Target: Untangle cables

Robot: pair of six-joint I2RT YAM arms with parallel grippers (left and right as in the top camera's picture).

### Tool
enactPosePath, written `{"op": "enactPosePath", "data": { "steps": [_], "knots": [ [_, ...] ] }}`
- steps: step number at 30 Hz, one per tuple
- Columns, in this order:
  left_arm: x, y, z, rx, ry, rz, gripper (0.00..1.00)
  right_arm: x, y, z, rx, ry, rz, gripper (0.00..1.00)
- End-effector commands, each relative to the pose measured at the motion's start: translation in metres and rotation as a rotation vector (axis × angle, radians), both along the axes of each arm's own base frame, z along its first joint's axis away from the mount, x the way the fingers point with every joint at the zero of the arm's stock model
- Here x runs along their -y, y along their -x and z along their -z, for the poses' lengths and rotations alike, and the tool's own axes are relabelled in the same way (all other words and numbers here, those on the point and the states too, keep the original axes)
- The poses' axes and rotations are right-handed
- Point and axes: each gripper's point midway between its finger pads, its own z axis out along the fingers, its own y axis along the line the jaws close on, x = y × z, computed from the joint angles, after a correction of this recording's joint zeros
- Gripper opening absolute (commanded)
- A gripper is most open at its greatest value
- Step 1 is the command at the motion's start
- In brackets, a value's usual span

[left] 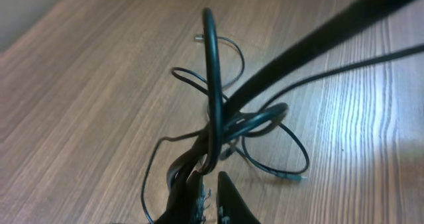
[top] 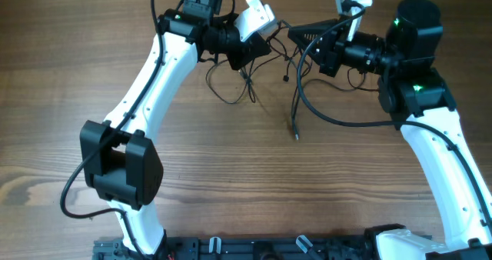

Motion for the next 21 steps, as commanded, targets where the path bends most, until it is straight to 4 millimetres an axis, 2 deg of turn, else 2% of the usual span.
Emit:
{"op": "enactPosePath", "data": {
  "steps": [1, 4, 5, 7, 11, 16, 21],
  "knots": [
    [0.005, -0.001, -0.004, -0.02, 0.034, -0.016, 0.11, -0.003, 0.011, -0.019, 0.044, -0.022, -0.048, 0.04],
    [0.011, 0.003, -0.011, -0.025, 0.077, 0.015, 0.21, -0.003, 0.011, -0.019, 0.048, -0.022, -0.048, 0.04],
    [0.012, 0.005, -0.013, -0.03, 0.089, 0.025, 0.3, -0.003, 0.011, -0.019, 0.048, -0.022, -0.048, 0.04],
    [0.013, 0.007, -0.014, -0.039, 0.101, 0.035, 0.42, -0.003, 0.011, -0.019, 0.049, -0.022, -0.048, 0.04],
    [0.016, 0.013, -0.017, -0.059, 0.125, 0.056, 0.43, -0.003, 0.011, -0.019, 0.049, -0.022, -0.047, 0.04],
    [0.016, 0.012, -0.018, -0.051, 0.129, 0.058, 0.37, -0.003, 0.012, -0.02, 0.049, -0.023, -0.051, 0.04],
    [0.021, 0.012, -0.025, -0.034, 0.166, 0.082, 0.37, -0.004, 0.013, -0.02, 0.051, -0.026, -0.059, 0.04]
  ]
}}
